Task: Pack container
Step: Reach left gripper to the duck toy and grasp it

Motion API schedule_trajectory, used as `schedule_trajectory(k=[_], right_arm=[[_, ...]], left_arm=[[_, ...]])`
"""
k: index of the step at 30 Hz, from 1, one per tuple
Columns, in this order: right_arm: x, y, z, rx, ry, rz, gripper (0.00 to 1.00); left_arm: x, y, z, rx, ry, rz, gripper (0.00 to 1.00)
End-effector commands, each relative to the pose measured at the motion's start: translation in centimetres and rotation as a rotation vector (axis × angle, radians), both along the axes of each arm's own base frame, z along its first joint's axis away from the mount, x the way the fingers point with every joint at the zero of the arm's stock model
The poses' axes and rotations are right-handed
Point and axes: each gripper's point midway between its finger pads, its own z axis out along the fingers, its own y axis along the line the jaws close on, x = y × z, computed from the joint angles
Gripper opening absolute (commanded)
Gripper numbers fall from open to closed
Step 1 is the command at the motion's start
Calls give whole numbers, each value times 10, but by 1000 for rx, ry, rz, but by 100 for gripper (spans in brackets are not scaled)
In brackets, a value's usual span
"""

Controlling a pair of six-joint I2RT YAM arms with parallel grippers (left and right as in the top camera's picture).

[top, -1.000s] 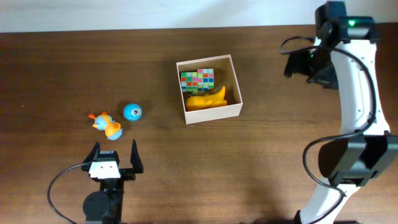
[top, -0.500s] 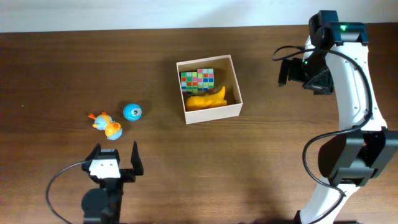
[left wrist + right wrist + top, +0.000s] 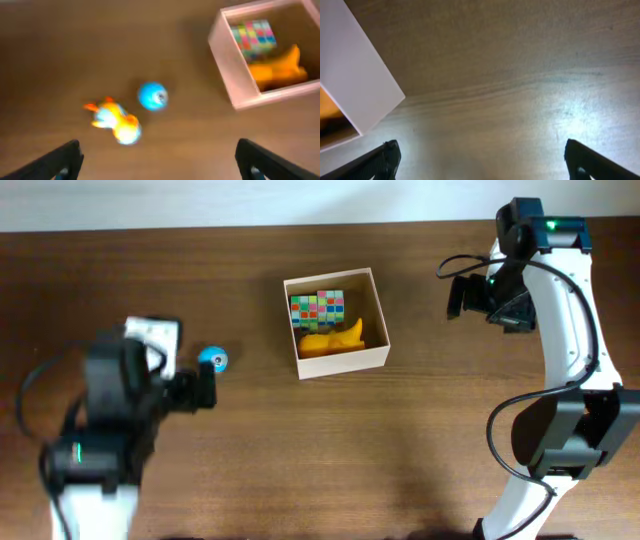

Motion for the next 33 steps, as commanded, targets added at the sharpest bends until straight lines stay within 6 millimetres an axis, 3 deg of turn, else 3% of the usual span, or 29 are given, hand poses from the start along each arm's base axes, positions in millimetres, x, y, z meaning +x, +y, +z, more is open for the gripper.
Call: schedule_trajectory(k=[1, 4, 10, 14, 17, 22, 33], right_arm=[[0, 1, 1, 8, -4, 10, 99], [0, 1, 1, 8, -4, 9, 99], [0, 1, 1, 8, -4, 9, 99], [0, 1, 1, 8, -4, 10, 99], [0, 1, 1, 8, -4, 10, 99], [0, 1, 1, 8, -4, 10, 99], [0, 1, 1, 8, -4, 9, 98]], left_arm=[[24, -31, -4, -123, 130, -131, 99], [41, -43, -31, -181, 233, -162, 99], [74, -43, -84, -151, 330, -193, 99], [89, -23, -103, -73, 349, -86, 99], [83, 0, -109, -67, 387, 122, 99], [56, 38, -118, -128, 472, 514, 99], [49, 98, -128, -305, 413, 920, 99]])
